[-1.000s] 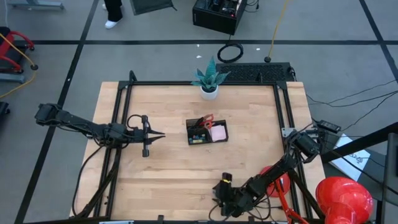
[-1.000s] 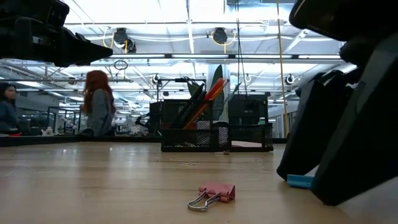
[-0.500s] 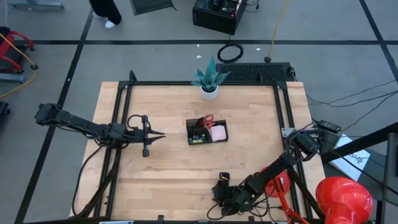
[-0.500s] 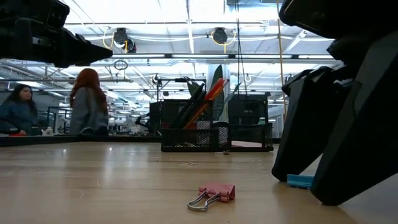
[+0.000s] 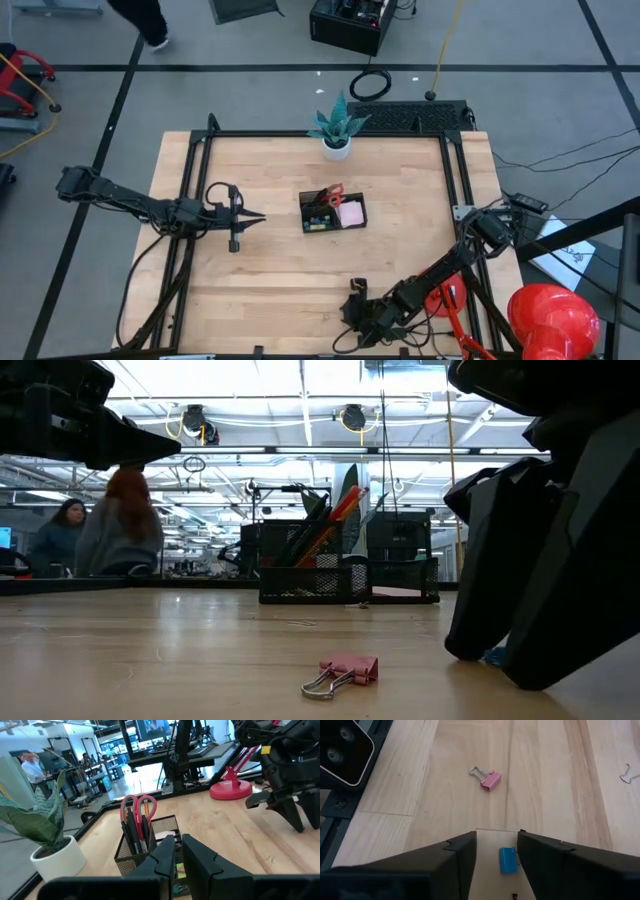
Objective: Pick and place office supplies into organizer
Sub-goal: Put the blue binder clip into the black desk organizer
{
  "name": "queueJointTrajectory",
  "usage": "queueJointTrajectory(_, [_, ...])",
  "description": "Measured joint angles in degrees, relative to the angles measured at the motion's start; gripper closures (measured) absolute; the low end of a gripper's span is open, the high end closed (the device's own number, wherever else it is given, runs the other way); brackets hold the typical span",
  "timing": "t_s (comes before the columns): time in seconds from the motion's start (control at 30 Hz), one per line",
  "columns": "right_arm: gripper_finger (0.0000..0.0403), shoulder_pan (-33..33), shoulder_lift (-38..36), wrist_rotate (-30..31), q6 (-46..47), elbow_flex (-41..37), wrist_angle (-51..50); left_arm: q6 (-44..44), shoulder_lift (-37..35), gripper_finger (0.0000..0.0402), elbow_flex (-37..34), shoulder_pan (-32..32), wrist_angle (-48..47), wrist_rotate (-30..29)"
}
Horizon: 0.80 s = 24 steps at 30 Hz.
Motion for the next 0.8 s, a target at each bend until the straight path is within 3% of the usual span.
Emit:
queueJointTrajectory(0.37, [0.0290, -1.4, -1.7, -1.0, -3.3, -0.1, -0.1, -1.7, 0.0, 0.0360, 0.0, 0.0, -0.1, 0.0])
queueJointTrajectory(0.63, [0.0238, -3.9, -8.5, 1.8, -10.0, -0.6, 1.3, -1.5, 0.0, 0.0360, 0.0, 0.0, -0.4, 0.0])
queueJointTrajectory(0.8, [0.0206, -4.6, -12.2, 4.8, -7.4, -0.4, 1.8, -1.5, 0.0, 0.0360, 0.0, 0.0, -1.1, 0.0])
